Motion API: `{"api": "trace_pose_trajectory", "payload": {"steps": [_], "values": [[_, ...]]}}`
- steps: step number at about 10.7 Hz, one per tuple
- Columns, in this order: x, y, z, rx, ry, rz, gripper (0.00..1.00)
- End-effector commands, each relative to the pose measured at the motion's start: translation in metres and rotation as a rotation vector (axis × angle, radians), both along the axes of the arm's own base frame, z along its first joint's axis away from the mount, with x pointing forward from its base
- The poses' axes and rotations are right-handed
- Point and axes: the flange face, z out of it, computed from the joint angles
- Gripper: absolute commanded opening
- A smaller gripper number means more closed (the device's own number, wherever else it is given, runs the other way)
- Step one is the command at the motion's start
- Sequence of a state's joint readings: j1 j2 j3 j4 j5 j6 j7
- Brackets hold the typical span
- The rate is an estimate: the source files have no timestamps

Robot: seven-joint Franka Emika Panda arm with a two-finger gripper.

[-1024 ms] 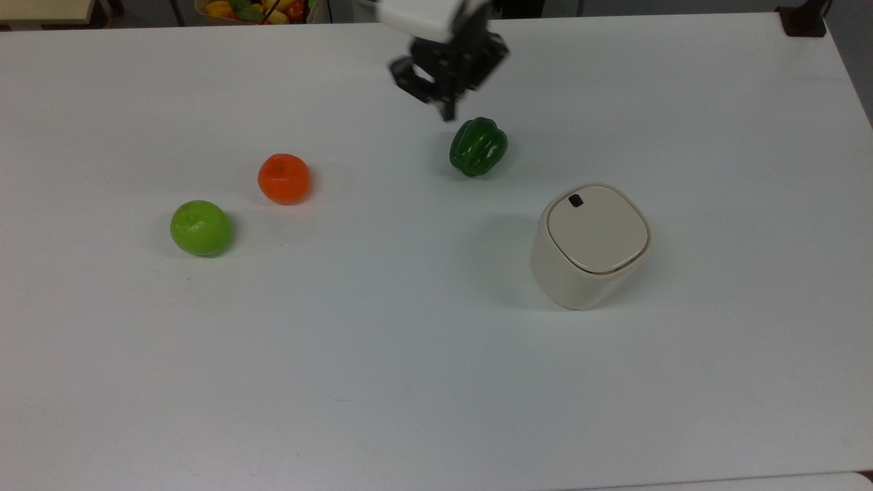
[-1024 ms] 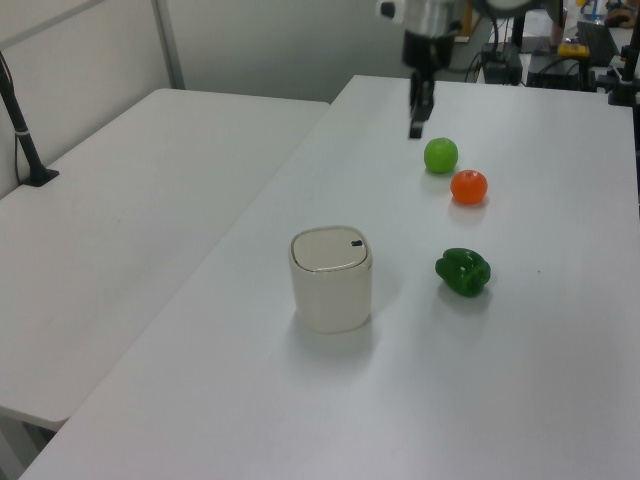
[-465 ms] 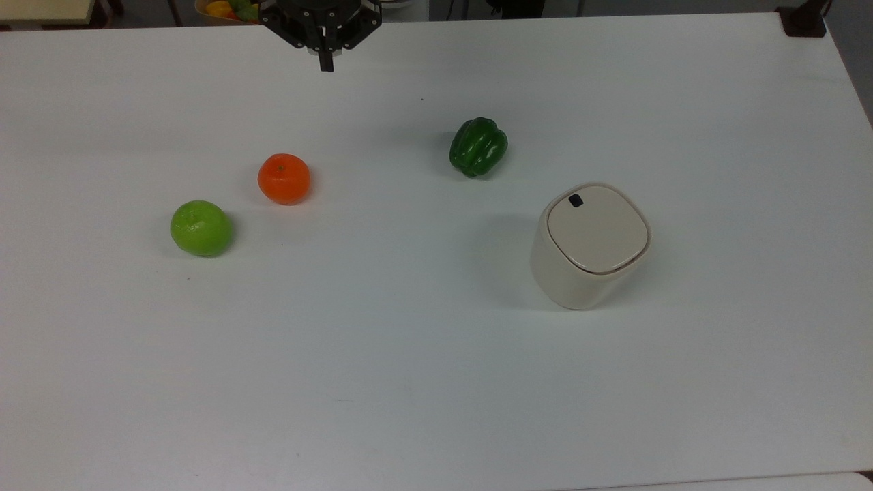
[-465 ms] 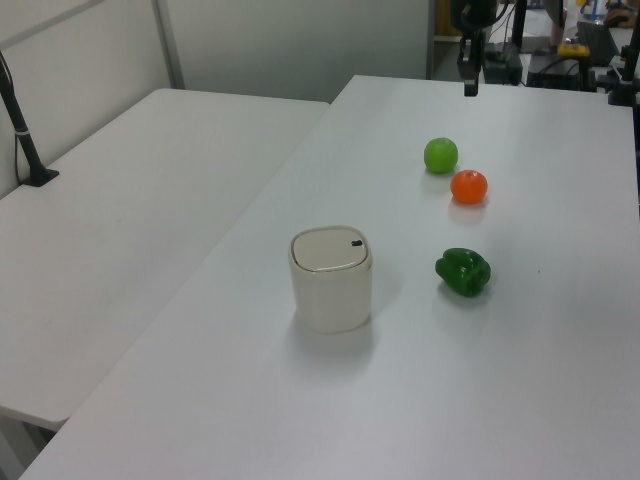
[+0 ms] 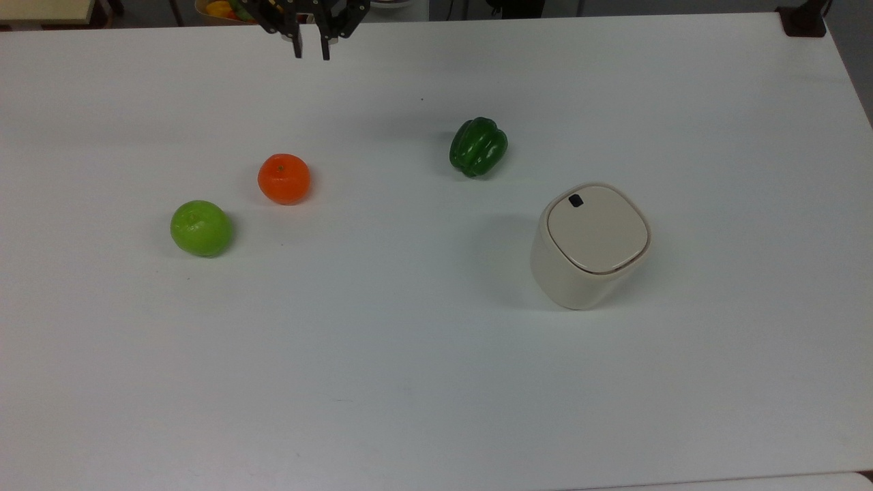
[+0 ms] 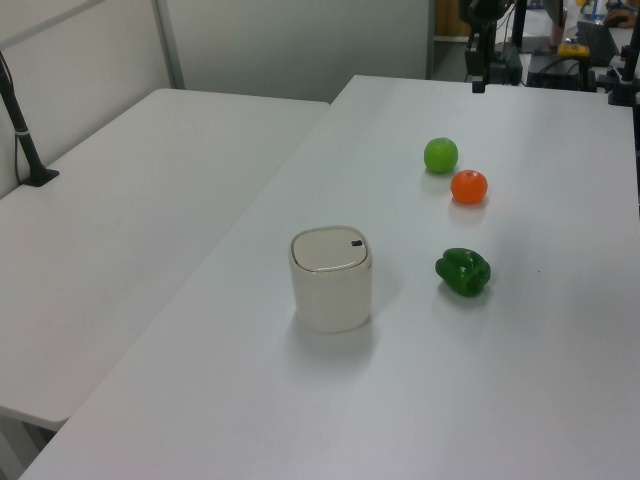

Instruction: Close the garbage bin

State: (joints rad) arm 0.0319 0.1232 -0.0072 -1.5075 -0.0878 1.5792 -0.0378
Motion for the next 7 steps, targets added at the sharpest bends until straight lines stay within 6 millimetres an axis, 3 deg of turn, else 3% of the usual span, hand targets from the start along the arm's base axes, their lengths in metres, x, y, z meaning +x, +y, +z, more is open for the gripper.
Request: {"api": "trace_pose_trajectory", "payload": {"steps": [1, 7], "values": [[-0.013, -0.013, 0.004, -0.014, 0.01, -0.035, 1.0], [-0.016, -0.024, 0.013, -0.008, -0.008, -0.066, 1.0]]}}
